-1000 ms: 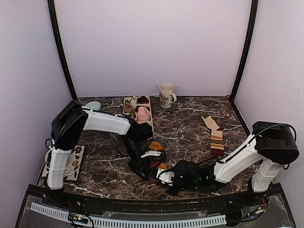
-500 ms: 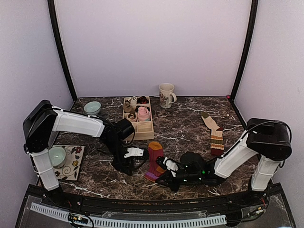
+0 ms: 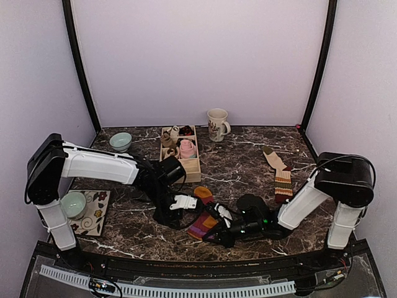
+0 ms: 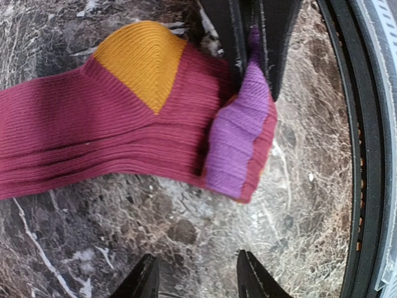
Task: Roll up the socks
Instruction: Roll the sock at the center of the board.
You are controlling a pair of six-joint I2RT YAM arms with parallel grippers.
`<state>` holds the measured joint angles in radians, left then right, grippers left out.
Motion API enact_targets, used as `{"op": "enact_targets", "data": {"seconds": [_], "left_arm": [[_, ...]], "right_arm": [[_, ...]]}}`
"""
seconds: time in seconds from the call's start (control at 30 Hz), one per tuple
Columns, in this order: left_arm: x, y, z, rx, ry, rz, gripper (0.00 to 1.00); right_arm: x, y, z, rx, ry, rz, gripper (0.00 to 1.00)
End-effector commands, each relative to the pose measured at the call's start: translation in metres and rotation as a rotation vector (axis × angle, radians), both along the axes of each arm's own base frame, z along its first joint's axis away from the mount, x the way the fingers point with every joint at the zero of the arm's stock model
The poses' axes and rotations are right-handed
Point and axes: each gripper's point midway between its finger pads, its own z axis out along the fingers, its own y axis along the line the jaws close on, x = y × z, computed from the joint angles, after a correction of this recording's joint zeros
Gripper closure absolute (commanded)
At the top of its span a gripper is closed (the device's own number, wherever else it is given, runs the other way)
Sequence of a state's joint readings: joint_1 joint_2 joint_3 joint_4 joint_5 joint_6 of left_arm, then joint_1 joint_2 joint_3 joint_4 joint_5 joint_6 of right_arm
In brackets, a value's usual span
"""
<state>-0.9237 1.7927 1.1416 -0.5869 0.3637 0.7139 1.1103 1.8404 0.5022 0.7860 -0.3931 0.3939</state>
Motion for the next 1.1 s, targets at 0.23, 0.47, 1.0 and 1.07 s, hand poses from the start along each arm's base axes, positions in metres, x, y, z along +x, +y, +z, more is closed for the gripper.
{"op": "enact_targets", "data": {"seconds": [0.23,0.47,1.0,1.07], "left_arm": [[-0.006,-0.043,-0.005,-0.072,-0.045,-0.138,0.57],[-0.022,-0.050,0.007,-0.125,-0.039,-0.184,0.60],[-0.053,-0.088,0.013,-0.201,-0.106,-0.277,0.56],[-0.049,-0.092,0.021,-0.209,-0.110,-0.244,0.56]], "right_arm": [[-0.035,-0.053,-0.076,-0.306,0.323,-0.018,1.00],[-0.033,-0.056,-0.082,-0.329,0.339,-0.024,1.00],[-0.025,-0.063,-0.087,-0.343,0.387,-0.061,1.00],[-0.023,-0.064,-0.087,-0.329,0.394,-0.072,1.00]]}}
